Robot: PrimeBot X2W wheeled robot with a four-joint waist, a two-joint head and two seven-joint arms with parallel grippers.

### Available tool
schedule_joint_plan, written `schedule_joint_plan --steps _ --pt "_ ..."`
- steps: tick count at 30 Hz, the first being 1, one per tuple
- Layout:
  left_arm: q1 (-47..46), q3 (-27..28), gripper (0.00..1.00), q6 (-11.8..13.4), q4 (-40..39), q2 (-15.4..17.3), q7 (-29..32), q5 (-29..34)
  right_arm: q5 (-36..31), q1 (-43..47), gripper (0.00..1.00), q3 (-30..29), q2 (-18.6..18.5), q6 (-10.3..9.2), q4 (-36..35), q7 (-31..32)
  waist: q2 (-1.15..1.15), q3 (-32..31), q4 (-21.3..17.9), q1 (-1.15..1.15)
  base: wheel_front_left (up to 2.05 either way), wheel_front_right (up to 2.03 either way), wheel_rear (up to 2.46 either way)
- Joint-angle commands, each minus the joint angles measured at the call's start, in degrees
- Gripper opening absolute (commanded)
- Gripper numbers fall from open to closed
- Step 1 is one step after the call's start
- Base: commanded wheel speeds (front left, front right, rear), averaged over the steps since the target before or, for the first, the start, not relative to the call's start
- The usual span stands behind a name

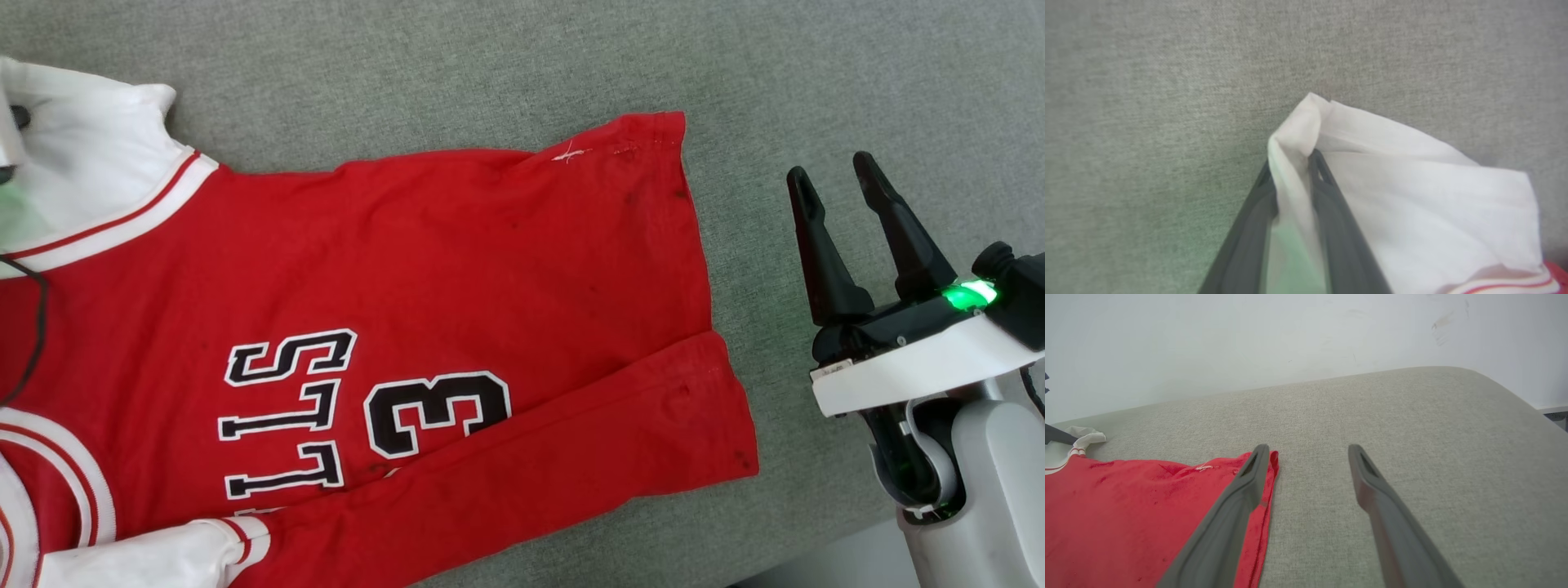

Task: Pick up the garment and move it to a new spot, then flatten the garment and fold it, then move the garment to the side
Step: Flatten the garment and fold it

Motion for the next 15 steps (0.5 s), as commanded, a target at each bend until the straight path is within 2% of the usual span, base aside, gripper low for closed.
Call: schedule_joint_plan --steps 1,6,10,15 --pt "6.30 -2.48 0.00 0.14 2.11 -2.86 0.78 -0.80 0.46 -1.03 1.00 0.19 -0.49 -0.02 0.21 -0.07 0.00 -0.27 0.19 0.00 0.00 0.00 0.00" --pt "6.25 -0.40 0.00 -0.15 1.01 -3.31 -4.56 -1.06 3.28 -2.53 1.00 1.45 -2.22 -0.02 1.80 1.87 0.00 -2.58 1.68 0.00 0.00 0.00 0.00" --pt "5.19 1.20 0.00 -1.14 -0.28 -4.36 -10.29 -1.07 6.87 -5.03 1.00 2.90 -4.92 -0.02 4.80 6.21 0.00 -5.36 4.26 0.00 0.00 0.00 0.00" --pt "5.30 0.68 0.00 -2.68 -0.69 -8.72 -16.04 -1.10 11.43 -8.60 1.00 4.25 -8.09 -0.02 11.32 15.58 0.00 -8.50 8.77 0.00 0.00 0.00 0.00"
